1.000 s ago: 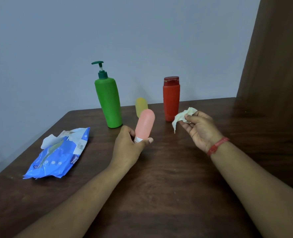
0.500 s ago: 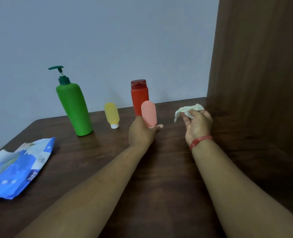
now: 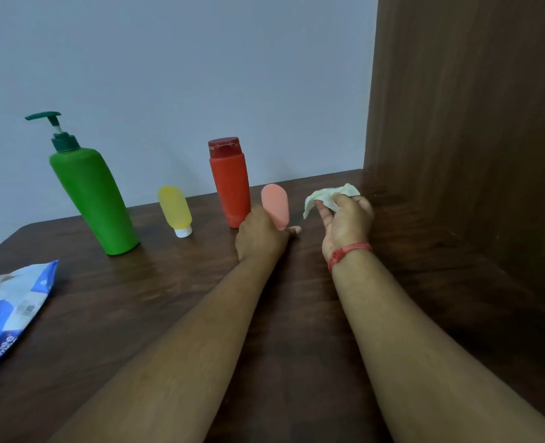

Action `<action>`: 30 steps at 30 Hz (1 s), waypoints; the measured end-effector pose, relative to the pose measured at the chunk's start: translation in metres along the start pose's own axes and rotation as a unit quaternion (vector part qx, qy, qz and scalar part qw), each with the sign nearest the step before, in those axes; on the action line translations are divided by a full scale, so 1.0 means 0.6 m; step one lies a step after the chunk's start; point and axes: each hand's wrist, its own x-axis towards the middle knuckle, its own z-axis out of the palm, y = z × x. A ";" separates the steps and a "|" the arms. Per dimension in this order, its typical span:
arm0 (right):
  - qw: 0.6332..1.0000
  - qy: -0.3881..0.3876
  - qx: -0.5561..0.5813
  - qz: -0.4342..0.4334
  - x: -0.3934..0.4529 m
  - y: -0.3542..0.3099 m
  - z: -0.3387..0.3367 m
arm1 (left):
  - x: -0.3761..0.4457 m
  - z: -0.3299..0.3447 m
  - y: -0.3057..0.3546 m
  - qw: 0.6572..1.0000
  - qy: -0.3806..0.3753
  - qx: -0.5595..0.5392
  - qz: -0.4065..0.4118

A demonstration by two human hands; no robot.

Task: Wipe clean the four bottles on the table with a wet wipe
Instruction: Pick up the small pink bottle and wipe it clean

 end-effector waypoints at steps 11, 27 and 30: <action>1.000 0.000 0.002 -0.007 -0.013 -0.010 0.004 | 0.002 0.005 -0.003 0.999 -0.024 0.030 0.033; 0.999 0.019 0.033 -0.014 -0.002 -0.015 0.003 | 0.054 0.043 0.037 0.997 0.019 0.073 -0.028; 0.999 0.022 0.028 -0.013 -0.002 -0.013 0.004 | 0.060 0.048 0.040 0.996 0.026 0.078 -0.034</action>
